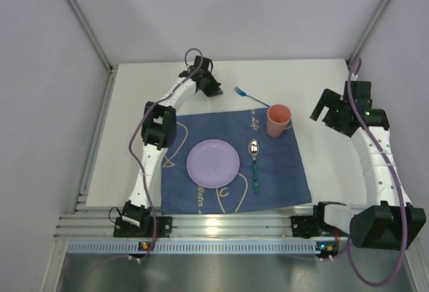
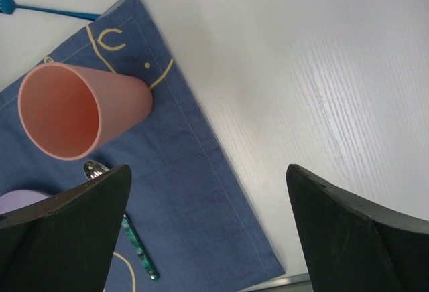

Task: Set the dinner table for one person

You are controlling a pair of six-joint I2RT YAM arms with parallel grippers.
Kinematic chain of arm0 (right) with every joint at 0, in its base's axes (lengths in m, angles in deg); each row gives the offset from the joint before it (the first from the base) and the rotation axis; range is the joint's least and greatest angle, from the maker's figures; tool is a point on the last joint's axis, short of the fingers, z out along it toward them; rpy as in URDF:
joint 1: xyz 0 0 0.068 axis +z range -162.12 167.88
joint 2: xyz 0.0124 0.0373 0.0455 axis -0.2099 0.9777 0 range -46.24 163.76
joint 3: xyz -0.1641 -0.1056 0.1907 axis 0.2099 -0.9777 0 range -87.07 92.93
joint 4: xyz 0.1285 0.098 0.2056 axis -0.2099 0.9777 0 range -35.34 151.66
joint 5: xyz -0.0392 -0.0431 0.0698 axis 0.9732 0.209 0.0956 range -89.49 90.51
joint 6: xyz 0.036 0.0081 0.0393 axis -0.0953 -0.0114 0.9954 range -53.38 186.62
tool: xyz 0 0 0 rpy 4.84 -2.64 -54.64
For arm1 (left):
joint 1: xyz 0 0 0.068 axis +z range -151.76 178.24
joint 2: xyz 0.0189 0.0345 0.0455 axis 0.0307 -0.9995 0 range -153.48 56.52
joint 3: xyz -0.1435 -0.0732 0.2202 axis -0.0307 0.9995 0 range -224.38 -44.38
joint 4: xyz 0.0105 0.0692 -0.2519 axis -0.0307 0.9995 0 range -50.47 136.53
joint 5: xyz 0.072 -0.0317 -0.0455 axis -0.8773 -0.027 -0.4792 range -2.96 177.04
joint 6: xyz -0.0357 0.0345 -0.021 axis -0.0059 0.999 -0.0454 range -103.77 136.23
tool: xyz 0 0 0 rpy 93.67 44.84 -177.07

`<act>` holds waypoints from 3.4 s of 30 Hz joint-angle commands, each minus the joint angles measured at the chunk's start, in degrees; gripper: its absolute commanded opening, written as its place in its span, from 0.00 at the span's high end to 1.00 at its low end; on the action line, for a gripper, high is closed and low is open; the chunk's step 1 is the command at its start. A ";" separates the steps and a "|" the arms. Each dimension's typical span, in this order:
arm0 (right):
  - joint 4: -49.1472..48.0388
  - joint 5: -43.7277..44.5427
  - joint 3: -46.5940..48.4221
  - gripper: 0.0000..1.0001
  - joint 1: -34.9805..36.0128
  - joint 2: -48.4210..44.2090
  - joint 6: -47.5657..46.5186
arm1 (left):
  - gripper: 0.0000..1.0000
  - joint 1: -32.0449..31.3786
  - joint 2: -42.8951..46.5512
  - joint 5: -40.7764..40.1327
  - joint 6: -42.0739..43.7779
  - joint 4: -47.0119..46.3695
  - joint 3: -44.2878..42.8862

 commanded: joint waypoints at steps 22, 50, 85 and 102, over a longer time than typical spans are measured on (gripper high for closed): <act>0.84 -1.75 -2.38 0.00 -0.82 -4.12 -0.31 | 1.00 -7.34 -6.58 4.52 -12.43 -19.98 -1.25; -1.71 -3.95 -2.21 0.00 -0.91 -1.75 0.83 | 0.02 9.20 15.74 20.22 11.47 -12.06 23.45; 1.55 -1.75 -4.40 0.00 -1.09 -7.81 -0.05 | 0.53 0.14 1.50 17.00 16.74 -5.38 13.96; 1.37 -2.37 -4.49 0.00 -1.09 -8.51 0.92 | 1.00 5.59 10.87 15.08 22.70 -2.07 5.70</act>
